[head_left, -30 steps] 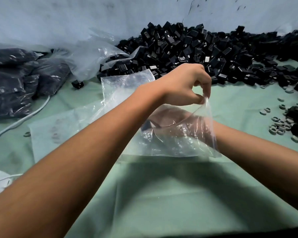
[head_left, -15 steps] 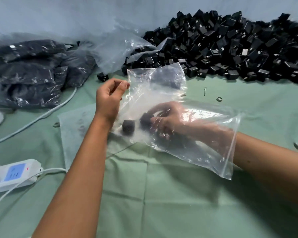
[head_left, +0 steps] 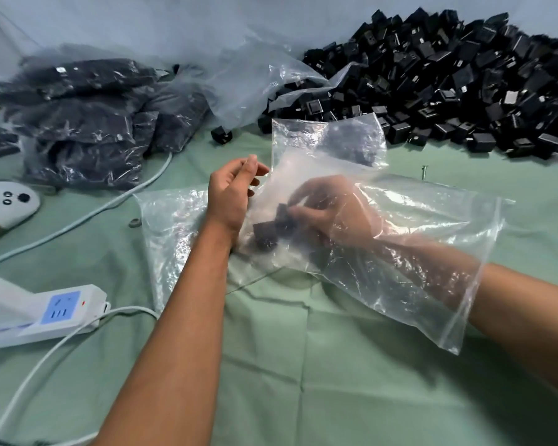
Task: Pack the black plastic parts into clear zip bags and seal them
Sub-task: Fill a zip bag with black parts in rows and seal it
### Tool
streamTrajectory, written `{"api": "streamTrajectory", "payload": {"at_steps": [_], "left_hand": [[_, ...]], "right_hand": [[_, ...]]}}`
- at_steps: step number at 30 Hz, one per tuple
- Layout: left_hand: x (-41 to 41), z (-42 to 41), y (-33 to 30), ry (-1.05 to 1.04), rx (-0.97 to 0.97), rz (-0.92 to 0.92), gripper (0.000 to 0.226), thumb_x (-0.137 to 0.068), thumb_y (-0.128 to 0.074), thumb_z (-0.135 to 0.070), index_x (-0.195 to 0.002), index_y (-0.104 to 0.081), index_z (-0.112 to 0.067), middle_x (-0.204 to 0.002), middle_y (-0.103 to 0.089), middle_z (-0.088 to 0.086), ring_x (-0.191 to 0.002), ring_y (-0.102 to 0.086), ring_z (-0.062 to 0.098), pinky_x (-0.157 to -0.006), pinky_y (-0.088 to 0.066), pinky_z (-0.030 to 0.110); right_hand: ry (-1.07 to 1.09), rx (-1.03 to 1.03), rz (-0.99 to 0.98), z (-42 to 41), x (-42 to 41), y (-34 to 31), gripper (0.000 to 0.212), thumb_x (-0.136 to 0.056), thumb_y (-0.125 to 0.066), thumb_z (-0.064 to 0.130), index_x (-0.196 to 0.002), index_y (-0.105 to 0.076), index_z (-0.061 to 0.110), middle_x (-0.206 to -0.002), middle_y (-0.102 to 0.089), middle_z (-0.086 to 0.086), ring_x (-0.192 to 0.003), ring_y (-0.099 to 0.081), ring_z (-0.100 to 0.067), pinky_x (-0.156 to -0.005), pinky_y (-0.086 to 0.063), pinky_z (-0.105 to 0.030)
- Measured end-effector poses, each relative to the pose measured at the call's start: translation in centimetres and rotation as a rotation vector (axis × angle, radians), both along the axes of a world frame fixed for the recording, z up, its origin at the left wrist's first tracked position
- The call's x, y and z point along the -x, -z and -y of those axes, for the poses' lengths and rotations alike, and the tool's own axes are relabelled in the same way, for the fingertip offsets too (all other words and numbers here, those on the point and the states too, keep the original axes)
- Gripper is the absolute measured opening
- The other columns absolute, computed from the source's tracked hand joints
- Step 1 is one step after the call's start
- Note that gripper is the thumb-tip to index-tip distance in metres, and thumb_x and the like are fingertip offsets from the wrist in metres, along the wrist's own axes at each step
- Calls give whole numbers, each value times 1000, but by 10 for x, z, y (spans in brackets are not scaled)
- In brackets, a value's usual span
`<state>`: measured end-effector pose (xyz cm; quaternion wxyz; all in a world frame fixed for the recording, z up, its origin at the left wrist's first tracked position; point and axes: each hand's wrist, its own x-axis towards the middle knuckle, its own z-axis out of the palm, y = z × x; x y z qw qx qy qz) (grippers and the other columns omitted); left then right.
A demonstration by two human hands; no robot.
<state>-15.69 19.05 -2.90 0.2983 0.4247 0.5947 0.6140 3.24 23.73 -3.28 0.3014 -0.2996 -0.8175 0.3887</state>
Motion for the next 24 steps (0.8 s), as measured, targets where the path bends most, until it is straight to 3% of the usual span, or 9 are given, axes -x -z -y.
{"api": "streamTrajectory", "payload": {"at_steps": [3,8,10,12,15,20,22,24], "left_hand": [[-1,-1,-2,-2,2,-8,30,-105,-54,-31,-86,-72,-17,-88,-72,-6,-79,-56,7,-65,-44,19],[-1,0,-2,-25,-5,23,29,-105,-55,-30,-84,-71,-18,-88,-72,-6,-81,-57,8,-65,-44,20],[-1,-1,-2,-30,-3,34,29,-104,-55,-30,-84,-71,-18,-88,-72,-6,-82,-57,10,-66,-43,21],[-1,-1,-2,-28,3,40,28,-104,-56,-30,-84,-71,-17,-89,-72,-4,-81,-56,12,-65,-43,22],[-1,-1,-2,-25,5,33,28,-104,-56,-31,-85,-71,-16,-90,-73,-3,-80,-57,11,-65,-43,21],[-1,0,-3,-27,5,37,29,-104,-56,-31,-84,-71,-16,-87,-73,-5,-79,-56,13,-65,-43,22],[-2,0,-2,-31,7,38,29,-104,-56,-30,-84,-71,-15,-87,-72,-6,-78,-56,12,-65,-43,22],[-2,0,-2,-35,6,42,29,-104,-56,-30,-85,-71,-14,-86,-73,-6,-78,-57,10,-66,-43,21]], "right_hand": [[34,221,7,4,1,0,22,-96,-70,9,-110,-71,-8,-68,-63,-9,-42,-56,0,-43,-43,-10],[-159,295,23,10,-5,-12,25,-92,-69,-2,-117,-72,-3,-86,-71,-2,-60,-68,-2,-59,-54,-15],[-167,240,-9,13,-5,-12,22,-92,-73,3,-114,-74,-1,-81,-76,-12,-59,-70,-28,-54,-55,-37],[-135,209,3,14,-1,-10,18,-93,-76,12,-106,-76,0,-74,-75,-17,-58,-67,-43,-43,-48,-41],[-87,155,89,10,3,-12,25,-93,-76,22,-108,-73,3,-75,-74,-18,-55,-67,-31,-47,-49,-29],[-282,100,113,9,-3,-16,35,-91,-76,15,-123,-70,3,-79,-73,-23,-60,-69,-42,-52,-56,-46],[-286,84,133,7,-3,-14,43,-86,-81,16,-126,-68,5,-80,-75,-15,-59,-71,-31,-53,-57,-40],[-240,7,164,4,1,-11,43,-84,-84,19,-123,-70,7,-81,-75,-4,-58,-70,-10,-53,-54,-25]]}}
